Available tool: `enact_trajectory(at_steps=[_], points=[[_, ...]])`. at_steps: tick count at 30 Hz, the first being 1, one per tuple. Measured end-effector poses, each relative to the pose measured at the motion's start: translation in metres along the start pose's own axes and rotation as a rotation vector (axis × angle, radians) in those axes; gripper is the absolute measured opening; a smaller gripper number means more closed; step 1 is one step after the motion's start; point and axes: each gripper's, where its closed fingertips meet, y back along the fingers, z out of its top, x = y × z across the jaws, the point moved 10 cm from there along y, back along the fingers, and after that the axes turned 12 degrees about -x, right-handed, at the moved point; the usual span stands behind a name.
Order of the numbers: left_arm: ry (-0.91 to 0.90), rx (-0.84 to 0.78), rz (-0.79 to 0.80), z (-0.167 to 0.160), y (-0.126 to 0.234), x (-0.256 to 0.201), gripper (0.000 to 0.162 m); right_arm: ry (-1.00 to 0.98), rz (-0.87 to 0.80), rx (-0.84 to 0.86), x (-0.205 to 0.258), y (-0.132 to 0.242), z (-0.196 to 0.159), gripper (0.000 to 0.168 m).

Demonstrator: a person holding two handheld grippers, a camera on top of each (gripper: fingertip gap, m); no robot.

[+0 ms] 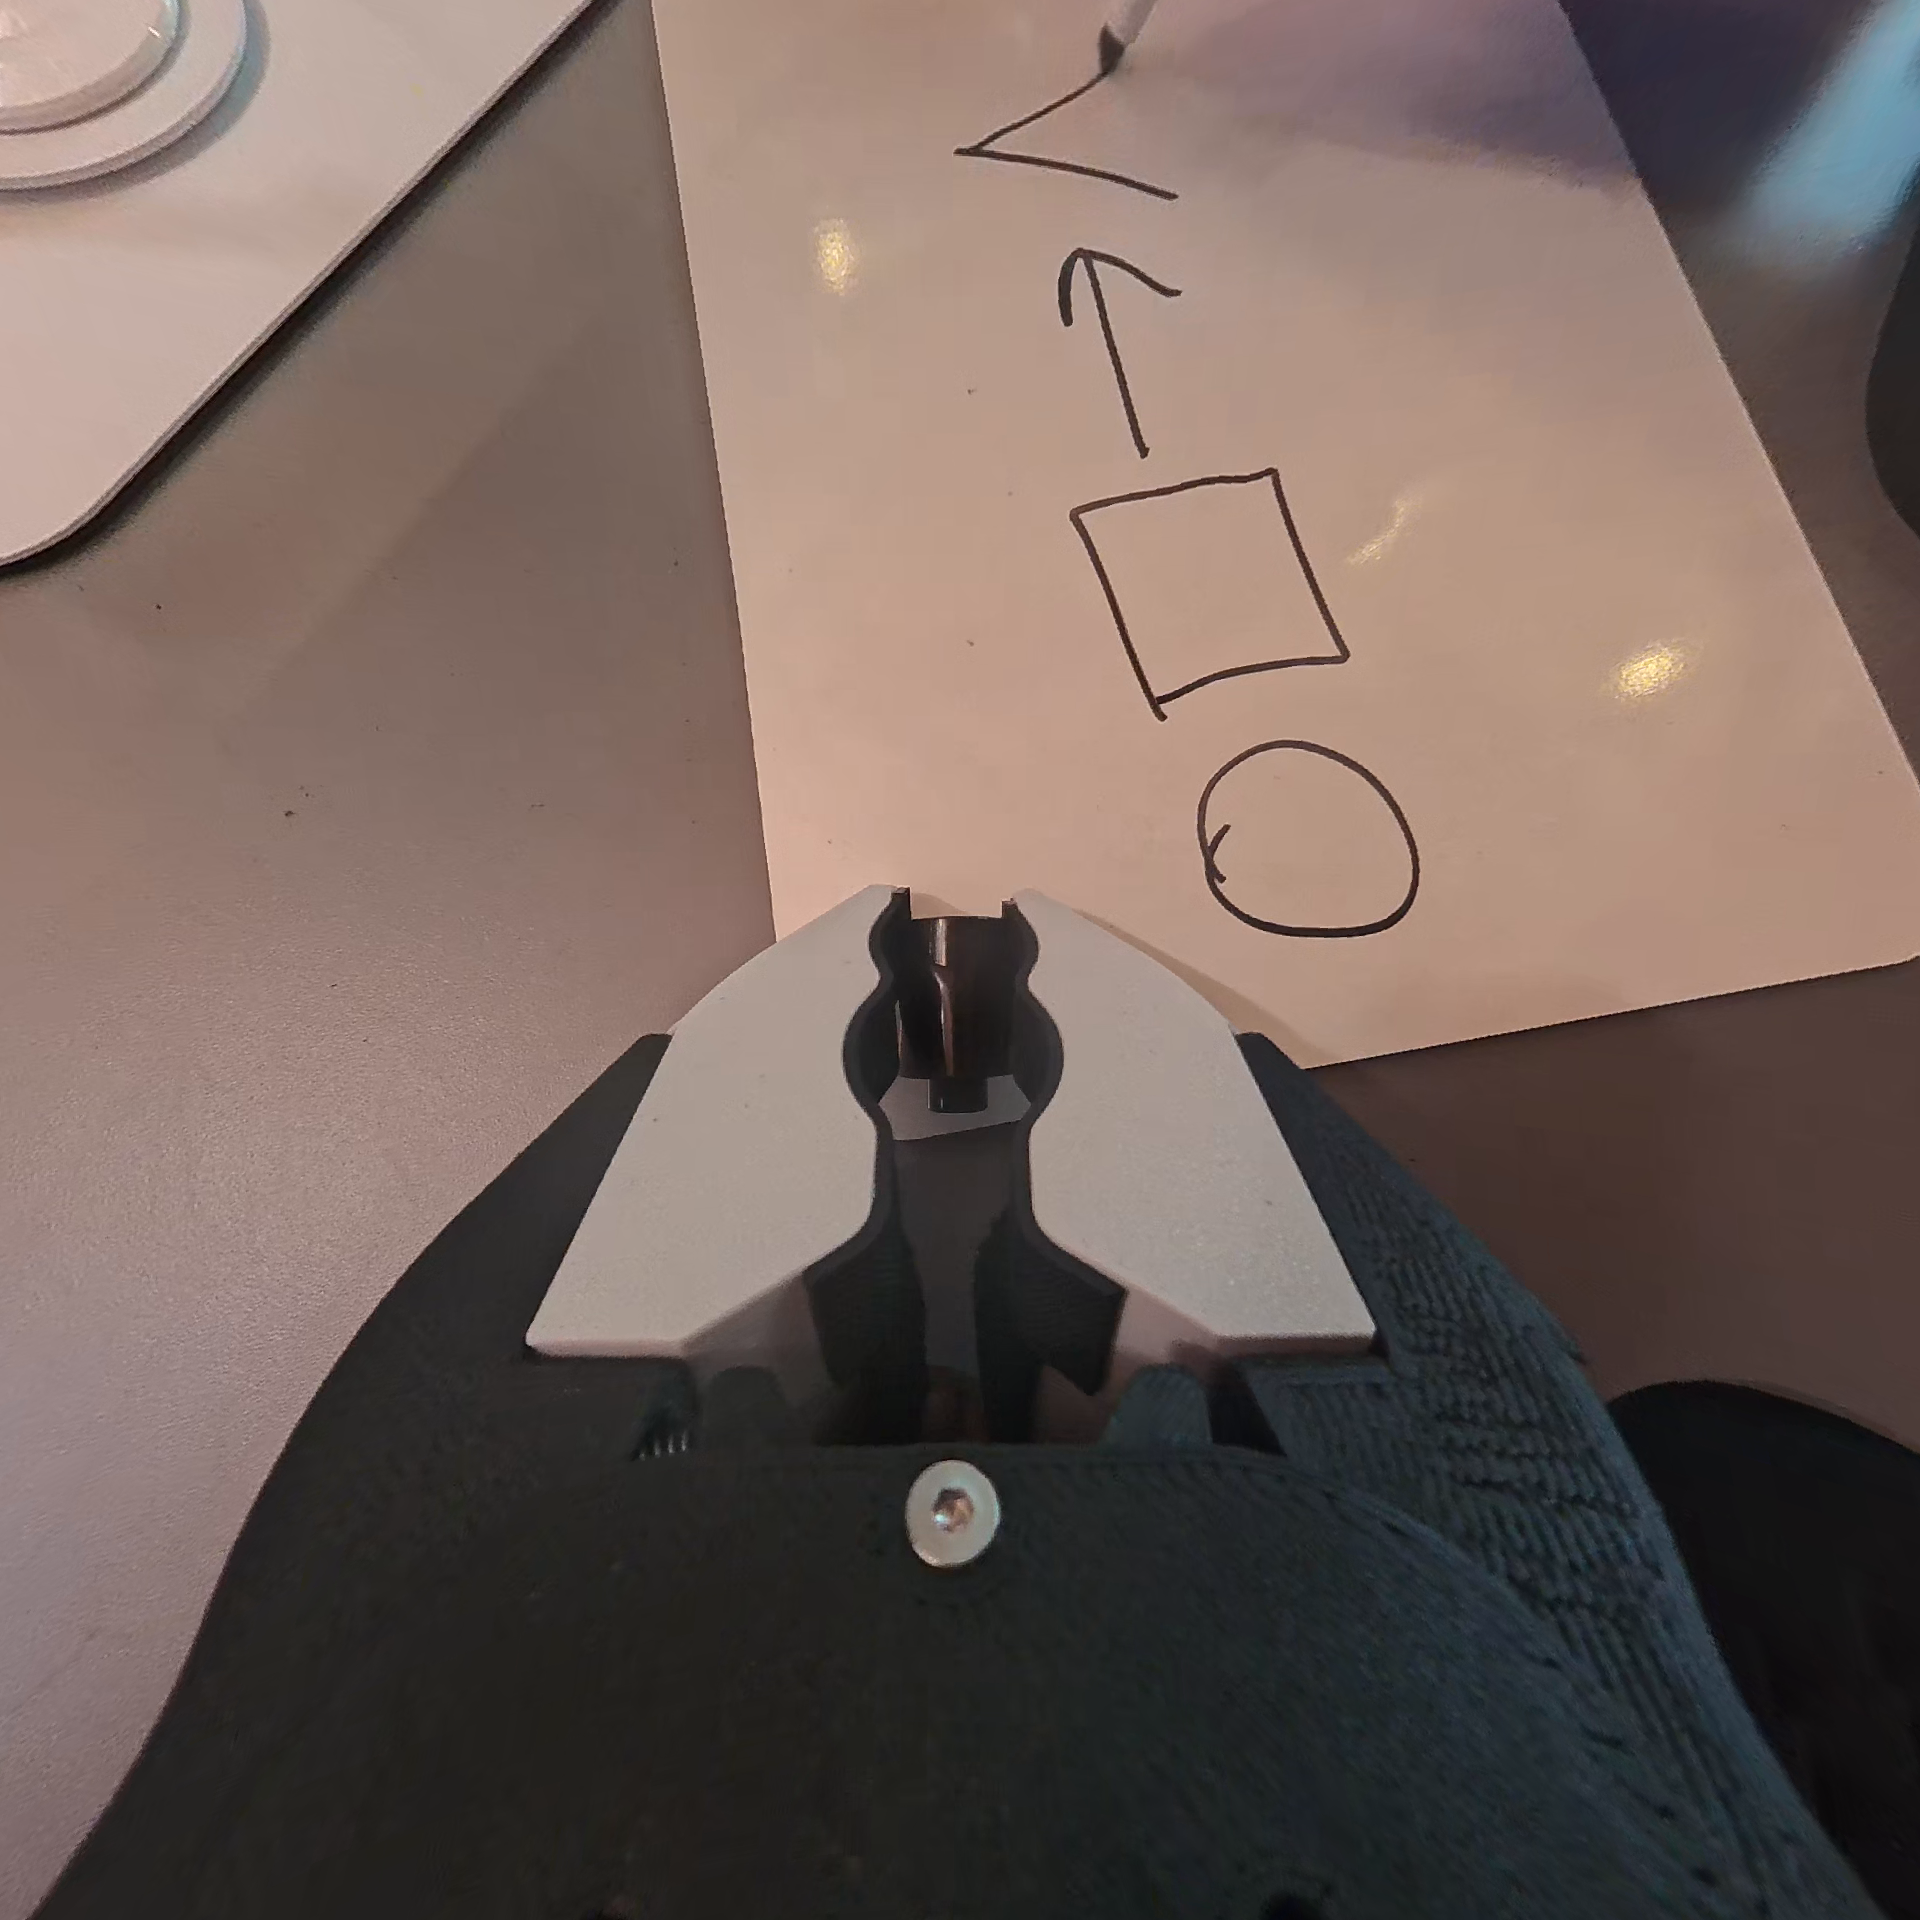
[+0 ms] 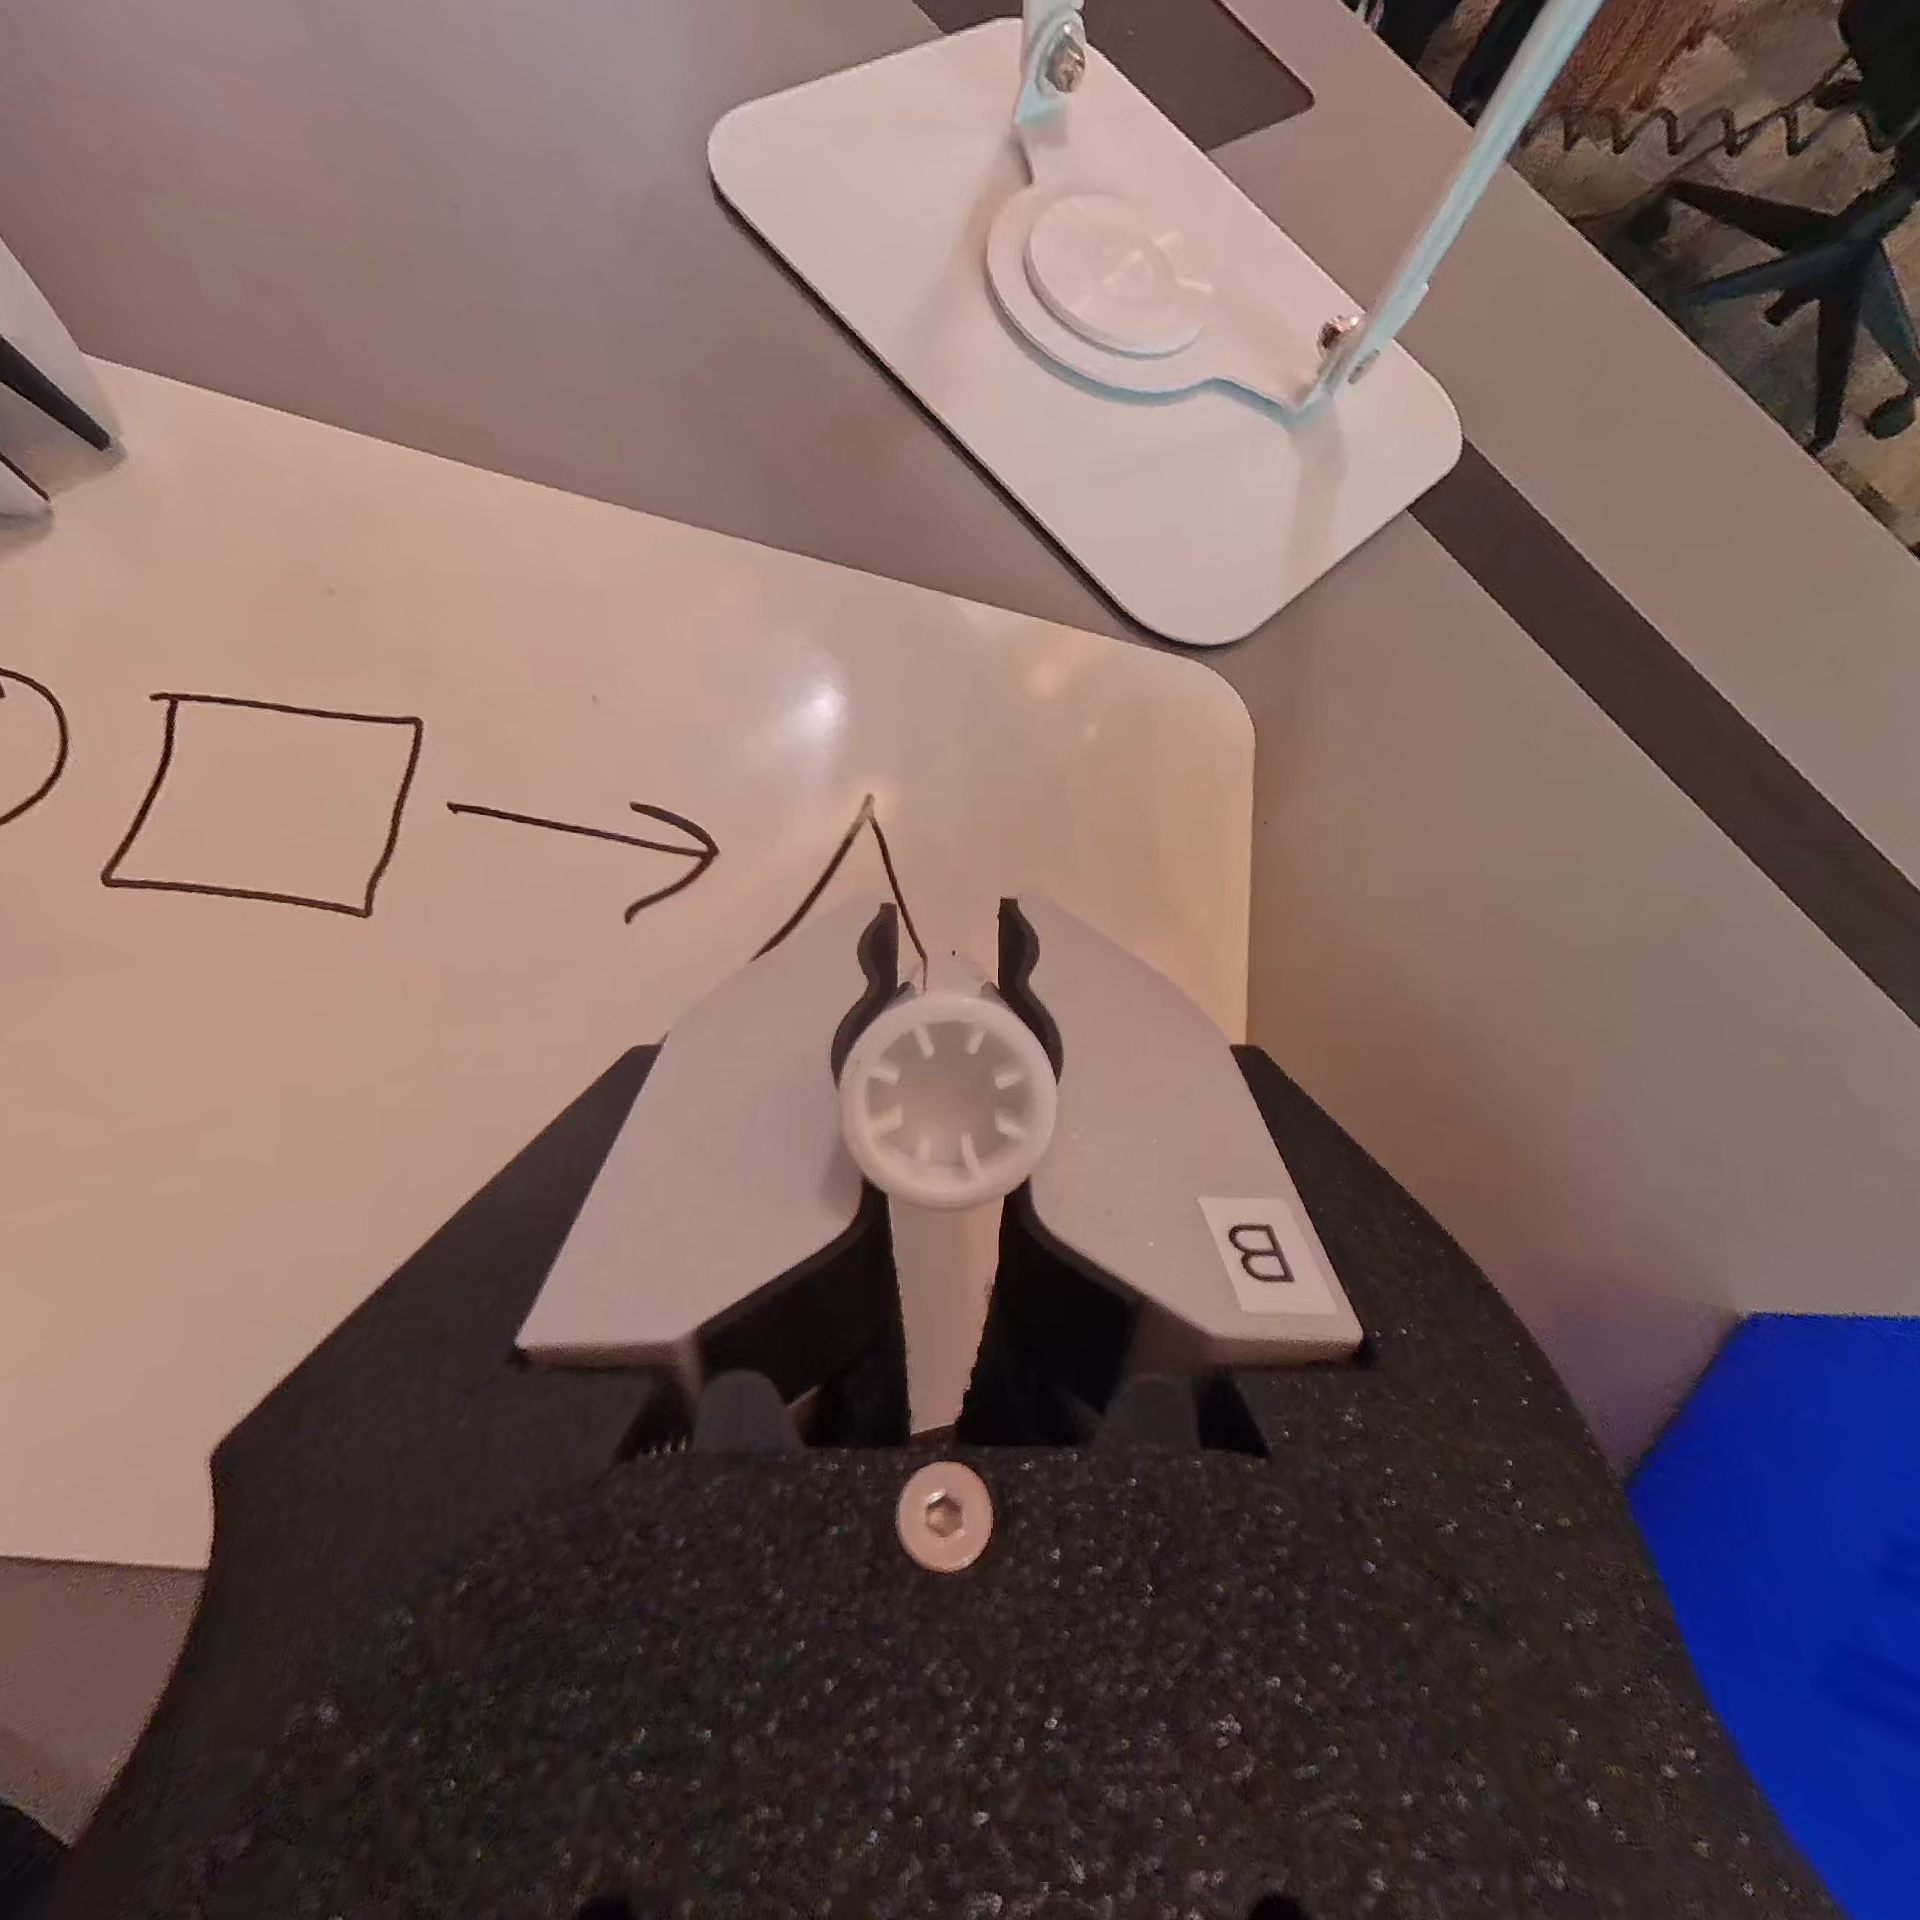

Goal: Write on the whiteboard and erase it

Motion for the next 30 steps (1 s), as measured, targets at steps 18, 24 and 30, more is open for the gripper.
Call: enact_trajectory(at_steps=[18, 24, 30], points=[[-0.001, 0.000, 0.000, 0.000, 0.000, -0.001, 0.017, 0.014, 0.081, -0.008, 0.037, 0.004, 0.008, 0.019], [-0.023, -0.067, -0.053, 0.004, 0.000, -0.005, 0.017, -0.187, 0.155, -0.315, 0.038, 0.025, 0.028, 0.020], [-0.063, -0.367, -0.263, 0.023, 0.010, -0.025, 0.017, -0.436, 0.518, -0.521, 0.084, 0.032, 0.050, 0.020]])
